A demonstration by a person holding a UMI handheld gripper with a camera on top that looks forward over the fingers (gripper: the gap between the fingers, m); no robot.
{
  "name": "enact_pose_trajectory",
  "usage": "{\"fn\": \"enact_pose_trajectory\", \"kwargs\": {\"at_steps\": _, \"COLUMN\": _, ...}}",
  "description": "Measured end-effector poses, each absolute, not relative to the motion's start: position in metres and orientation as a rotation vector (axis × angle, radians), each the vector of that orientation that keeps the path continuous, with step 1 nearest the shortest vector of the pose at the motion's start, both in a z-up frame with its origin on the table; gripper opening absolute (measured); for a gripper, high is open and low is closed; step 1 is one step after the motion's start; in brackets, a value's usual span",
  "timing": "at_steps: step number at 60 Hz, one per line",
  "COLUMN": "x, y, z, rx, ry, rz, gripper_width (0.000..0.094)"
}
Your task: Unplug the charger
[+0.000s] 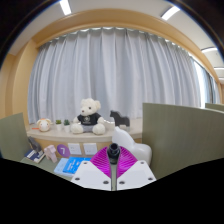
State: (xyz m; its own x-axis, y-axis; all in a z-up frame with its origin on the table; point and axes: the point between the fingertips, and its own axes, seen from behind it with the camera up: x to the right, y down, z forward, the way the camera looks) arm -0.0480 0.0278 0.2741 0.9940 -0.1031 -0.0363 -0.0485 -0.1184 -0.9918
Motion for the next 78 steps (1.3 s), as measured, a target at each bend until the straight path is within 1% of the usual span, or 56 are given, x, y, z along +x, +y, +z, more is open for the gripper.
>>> {"fn": "enact_pose_trajectory", "kwargs": {"at_steps": 1, "x": -0.041, "y": 0.041, "z": 0.260, "rx": -1.722, "ry": 0.125, "rz": -0.041, "gripper_width": 0.0044}}
{"fn": "enact_pose_trajectory", "kwargs": {"at_steps": 7, "x": -0.007, "y": 0.046, "z": 0.157, "rx": -1.906, "ry": 0.146, "rz": -0.080, "gripper_width": 0.0044}}
{"fn": "enact_pose_trajectory", "kwargs": {"at_steps": 8, "x": -0.007, "y": 0.038, "z": 0.131, "rx": -1.927, "ry": 0.152, "rz": -0.085, "gripper_width": 0.0043}}
{"fn": "enact_pose_trajectory", "kwargs": {"at_steps": 12, "x": 0.006, "y": 0.036, "z": 0.079, "rx": -2.048, "ry": 0.148, "rz": -0.096, "gripper_width": 0.0047}}
{"fn": "enact_pose_trajectory", "kwargs": {"at_steps": 18, "x": 0.011, "y": 0.026, "z": 0.015, "rx": -2.136, "ry": 0.155, "rz": -0.089, "gripper_width": 0.0048}}
{"fn": "enact_pose_trajectory", "kwargs": {"at_steps": 23, "x": 0.013, "y": 0.020, "z": -0.013, "rx": -2.187, "ry": 0.152, "rz": -0.088, "gripper_width": 0.0049}}
{"fn": "enact_pose_trajectory", "kwargs": {"at_steps": 24, "x": 0.012, "y": 0.017, "z": -0.021, "rx": -2.196, "ry": 0.157, "rz": -0.088, "gripper_width": 0.0061}}
{"fn": "enact_pose_trajectory", "kwargs": {"at_steps": 26, "x": 0.012, "y": 0.020, "z": -0.017, "rx": -2.156, "ry": 0.160, "rz": -0.088, "gripper_width": 0.0075}}
{"fn": "enact_pose_trajectory", "kwargs": {"at_steps": 31, "x": 0.014, "y": 0.021, "z": -0.019, "rx": -2.169, "ry": 0.154, "rz": -0.095, "gripper_width": 0.0142}}
{"fn": "enact_pose_trajectory", "kwargs": {"at_steps": 35, "x": 0.014, "y": 0.019, "z": -0.021, "rx": -2.163, "ry": 0.160, "rz": -0.108, "gripper_width": 0.0211}}
{"fn": "enact_pose_trajectory", "kwargs": {"at_steps": 36, "x": 0.013, "y": 0.021, "z": -0.024, "rx": -2.176, "ry": 0.159, "rz": -0.106, "gripper_width": 0.0242}}
{"fn": "enact_pose_trajectory", "kwargs": {"at_steps": 37, "x": 0.013, "y": 0.019, "z": -0.028, "rx": -2.193, "ry": 0.161, "rz": -0.105, "gripper_width": 0.0297}}
{"fn": "enact_pose_trajectory", "kwargs": {"at_steps": 38, "x": 0.013, "y": 0.018, "z": -0.030, "rx": -2.210, "ry": 0.165, "rz": -0.103, "gripper_width": 0.0372}}
{"fn": "enact_pose_trajectory", "kwargs": {"at_steps": 41, "x": 0.014, "y": 0.017, "z": -0.022, "rx": -2.205, "ry": 0.193, "rz": -0.103, "gripper_width": 0.0642}}
{"fn": "enact_pose_trajectory", "kwargs": {"at_steps": 42, "x": 0.014, "y": 0.017, "z": -0.015, "rx": -2.190, "ry": 0.202, "rz": -0.102, "gripper_width": 0.0712}}
{"fn": "enact_pose_trajectory", "kwargs": {"at_steps": 44, "x": 0.015, "y": 0.018, "z": 0.000, "rx": -2.165, "ry": 0.219, "rz": -0.109, "gripper_width": 0.0809}}
{"fn": "enact_pose_trajectory", "kwargs": {"at_steps": 46, "x": 0.013, "y": 0.019, "z": 0.018, "rx": -2.134, "ry": 0.232, "rz": -0.111, "gripper_width": 0.0851}}
{"fn": "enact_pose_trajectory", "kwargs": {"at_steps": 48, "x": 0.011, "y": 0.019, "z": 0.042, "rx": -2.100, "ry": 0.243, "rz": -0.113, "gripper_width": 0.0866}}
{"fn": "enact_pose_trajectory", "kwargs": {"at_steps": 51, "x": 0.007, "y": 0.017, "z": 0.088, "rx": -2.040, "ry": 0.260, "rz": -0.112, "gripper_width": 0.0862}}
{"fn": "enact_pose_trajectory", "kwargs": {"at_steps": 57, "x": -0.019, "y": -0.001, "z": 0.158, "rx": -1.910, "ry": 0.269, "rz": -0.115, "gripper_width": 0.0862}}
{"fn": "enact_pose_trajectory", "kwargs": {"at_steps": 58, "x": -0.025, "y": -0.005, "z": 0.175, "rx": -1.909, "ry": 0.268, "rz": -0.114, "gripper_width": 0.0860}}
{"fn": "enact_pose_trajectory", "kwargs": {"at_steps": 64, "x": -0.067, "y": -0.039, "z": 0.214, "rx": -1.851, "ry": 0.247, "rz": -0.101, "gripper_width": 0.0860}}
{"fn": "enact_pose_trajectory", "kwargs": {"at_steps": 66, "x": -0.081, "y": -0.046, "z": 0.220, "rx": -1.852, "ry": 0.241, "rz": -0.094, "gripper_width": 0.0859}}
{"fn": "enact_pose_trajectory", "kwargs": {"at_steps": 69, "x": -0.107, "y": -0.064, "z": 0.221, "rx": -1.875, "ry": 0.218, "rz": -0.089, "gripper_width": 0.0862}}
{"fn": "enact_pose_trajectory", "kwargs": {"at_steps": 78, "x": -0.194, "y": -0.117, "z": 0.204, "rx": -1.926, "ry": 0.152, "rz": -0.057, "gripper_width": 0.0859}}
